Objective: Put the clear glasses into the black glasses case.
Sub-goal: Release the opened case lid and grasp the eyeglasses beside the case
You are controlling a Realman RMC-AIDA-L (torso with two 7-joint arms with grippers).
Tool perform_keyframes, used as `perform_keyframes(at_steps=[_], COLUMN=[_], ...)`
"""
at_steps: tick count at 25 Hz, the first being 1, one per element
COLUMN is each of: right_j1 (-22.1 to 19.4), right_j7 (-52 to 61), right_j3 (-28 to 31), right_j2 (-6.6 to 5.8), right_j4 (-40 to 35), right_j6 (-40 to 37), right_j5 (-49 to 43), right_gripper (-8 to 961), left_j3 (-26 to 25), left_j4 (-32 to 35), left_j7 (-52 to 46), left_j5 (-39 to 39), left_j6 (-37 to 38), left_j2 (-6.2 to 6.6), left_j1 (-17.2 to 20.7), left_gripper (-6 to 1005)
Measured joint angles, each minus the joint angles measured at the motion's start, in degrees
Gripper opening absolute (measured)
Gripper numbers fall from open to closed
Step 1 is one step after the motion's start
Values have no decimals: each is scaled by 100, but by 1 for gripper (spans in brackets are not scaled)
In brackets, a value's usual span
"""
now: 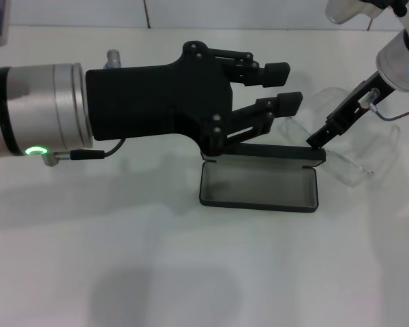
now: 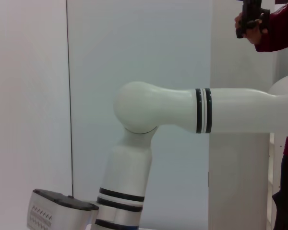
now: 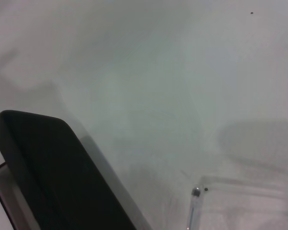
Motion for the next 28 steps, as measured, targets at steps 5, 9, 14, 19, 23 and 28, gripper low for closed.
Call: perform_keyframes(at_steps=[5,9,14,19,23,28], right_j1=[9,7,-24,-71,-98,-100], right_j7=[-3,0,40,53,55,53], right_j3=[-42,-40,-14,-18,-38,-40], right_j2=[6,-3,-45,-57,-60,-62], right_j4=[35,67,68,68,68,68], right_j6=[42,42,15,-8,-7,24], right_j5=[-2,-9,-69,-83,-94,-101], right_gripper=[587,578,567,556,547,536], left_j3=[0,0,-43,-64,-64,-62], left_j4=[-69,-111,-117,-178,-201,-204], left_j7=[23,90,114,115,115,130], left_j5=[3,-4,-13,-23,-25,-27], left_j6=[-1,-2,-3,-3,-1,-1], left_j2=[0,0,0,0,0,0], left_j1=[-13,-14,5,-7,-28,-30], left_gripper=[316,315,315,315,315,315])
